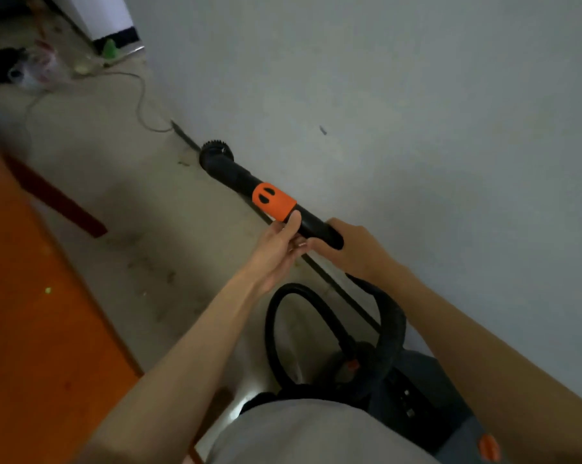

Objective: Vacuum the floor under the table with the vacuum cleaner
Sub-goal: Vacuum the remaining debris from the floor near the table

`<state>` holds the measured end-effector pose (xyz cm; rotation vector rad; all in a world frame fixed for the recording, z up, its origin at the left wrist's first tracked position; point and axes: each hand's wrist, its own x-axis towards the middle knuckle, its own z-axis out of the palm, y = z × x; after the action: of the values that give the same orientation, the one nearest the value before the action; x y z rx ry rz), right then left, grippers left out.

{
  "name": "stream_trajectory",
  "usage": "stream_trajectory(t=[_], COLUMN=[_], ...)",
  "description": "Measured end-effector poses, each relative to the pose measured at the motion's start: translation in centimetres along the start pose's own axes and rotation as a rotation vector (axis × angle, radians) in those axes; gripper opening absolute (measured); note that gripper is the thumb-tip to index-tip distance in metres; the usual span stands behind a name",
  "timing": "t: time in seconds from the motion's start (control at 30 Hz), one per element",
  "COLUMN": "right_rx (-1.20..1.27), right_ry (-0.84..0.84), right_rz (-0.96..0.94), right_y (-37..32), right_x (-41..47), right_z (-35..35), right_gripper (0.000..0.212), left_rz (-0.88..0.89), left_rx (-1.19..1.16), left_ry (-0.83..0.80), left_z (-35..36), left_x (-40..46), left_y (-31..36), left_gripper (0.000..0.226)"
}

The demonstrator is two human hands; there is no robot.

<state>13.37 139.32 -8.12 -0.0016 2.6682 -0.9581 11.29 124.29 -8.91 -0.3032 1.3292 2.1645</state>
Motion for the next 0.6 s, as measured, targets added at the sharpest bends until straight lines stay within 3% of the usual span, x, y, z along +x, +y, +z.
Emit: stream_trajectory(t=[0.23, 0.33, 0.43, 0.6], right_rx=[0.198, 0.286, 0.374, 0.366], right_ry=[0.253, 0.448, 0.692, 0.985], right_rz=[0.205, 0.328, 0.452, 0.666], right_y=[5.1, 6.6, 6.8, 4.6], right_x=[-5.7, -8.6, -10.0, -10.1], right_z=[-3.8, -3.9, -3.1, 0.0], right_gripper=[0.027, 0.021, 0.037, 0.033], left_rz=[-0.121, -0.149, -0.174, -0.262], left_rx=[0.149, 0.346, 0.557, 0.746], left_ry=[-0.317, -0.556, -0.786, -1.06], left_z=[6.6, 9.1, 11.3, 11.9], left_x=[2.5, 3.4, 4.8, 6.8], left_y=[-1.8, -3.0, -3.1, -2.1], left_gripper=[0.026, 0.044, 0.061, 0.041])
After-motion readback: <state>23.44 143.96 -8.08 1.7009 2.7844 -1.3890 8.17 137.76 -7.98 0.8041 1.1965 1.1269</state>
